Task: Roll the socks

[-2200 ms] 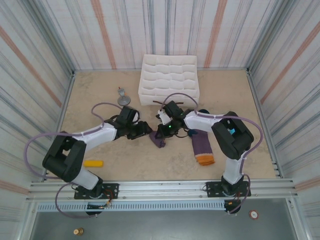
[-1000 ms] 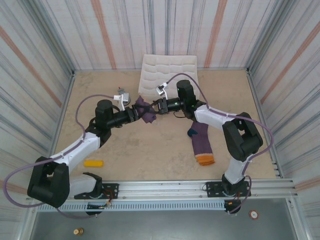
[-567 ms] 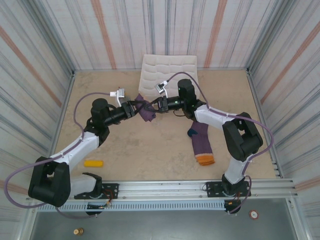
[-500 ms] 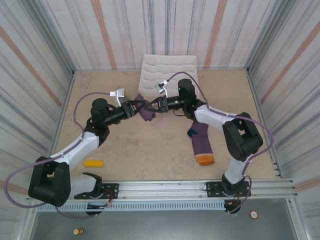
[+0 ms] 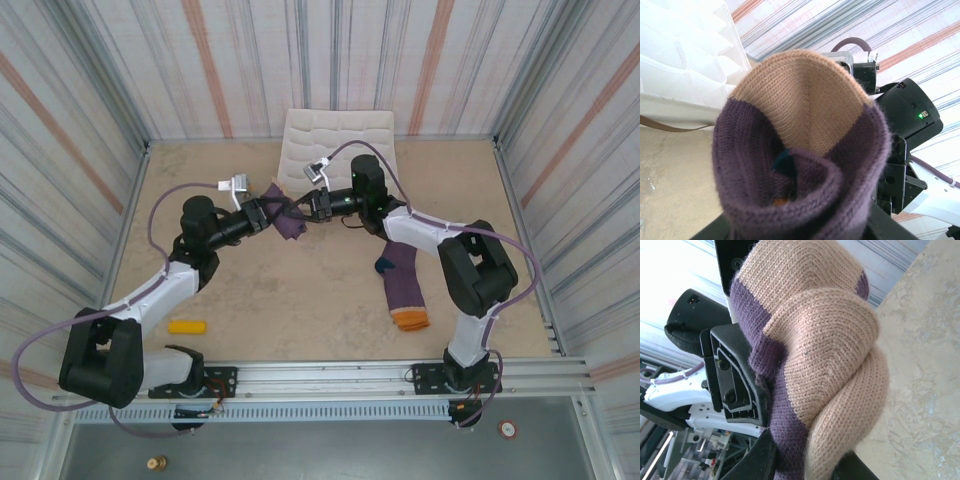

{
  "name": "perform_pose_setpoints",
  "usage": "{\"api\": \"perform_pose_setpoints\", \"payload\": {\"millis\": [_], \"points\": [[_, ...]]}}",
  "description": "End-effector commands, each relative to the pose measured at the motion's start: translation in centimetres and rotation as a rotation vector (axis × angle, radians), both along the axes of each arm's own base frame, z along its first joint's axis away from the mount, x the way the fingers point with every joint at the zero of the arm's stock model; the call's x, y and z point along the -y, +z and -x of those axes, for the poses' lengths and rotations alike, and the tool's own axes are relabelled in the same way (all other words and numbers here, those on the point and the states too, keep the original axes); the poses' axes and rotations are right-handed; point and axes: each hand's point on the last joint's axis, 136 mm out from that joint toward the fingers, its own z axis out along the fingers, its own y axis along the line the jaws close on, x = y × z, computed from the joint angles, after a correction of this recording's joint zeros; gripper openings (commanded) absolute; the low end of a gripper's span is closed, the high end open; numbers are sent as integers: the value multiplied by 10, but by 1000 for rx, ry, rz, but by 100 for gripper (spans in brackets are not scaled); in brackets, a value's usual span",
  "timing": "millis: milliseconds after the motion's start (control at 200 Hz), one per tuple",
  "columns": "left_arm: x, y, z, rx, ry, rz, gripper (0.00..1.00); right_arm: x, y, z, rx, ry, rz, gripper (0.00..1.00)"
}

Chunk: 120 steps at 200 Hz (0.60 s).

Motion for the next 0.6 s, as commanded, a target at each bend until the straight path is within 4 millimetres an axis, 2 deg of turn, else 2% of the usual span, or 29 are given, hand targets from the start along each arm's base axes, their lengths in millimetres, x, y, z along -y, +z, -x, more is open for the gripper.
{"api": "perform_pose_setpoints", "payload": {"millis": [0,70,135,255,341,411,481,596], "points": [[6,8,1,29,-37,6,32,-13,15,13,21,86,-31,0],[6,7,1,25,-35,2,22,-14,11,13,3,101,-21,0],[6,5,0,16,-31,-7,12,-14,9,12,-4,102,-16,6],[4,0,-1,5,-21,-42,0,-10,3,4,-19,69,16,28],[1,-4,-2,7,0,-90,0,-2,-2,-4,-25,29,57,42],[-1,-5,-2,14,9,-131,0,10,-8,-13,-40,-26,114,44],[-1,-4,-3,26,2,-168,0,23,-11,-21,-46,-77,160,51],[-1,-3,-3,50,-14,-222,0,53,-19,-40,-67,-196,276,54]]}}
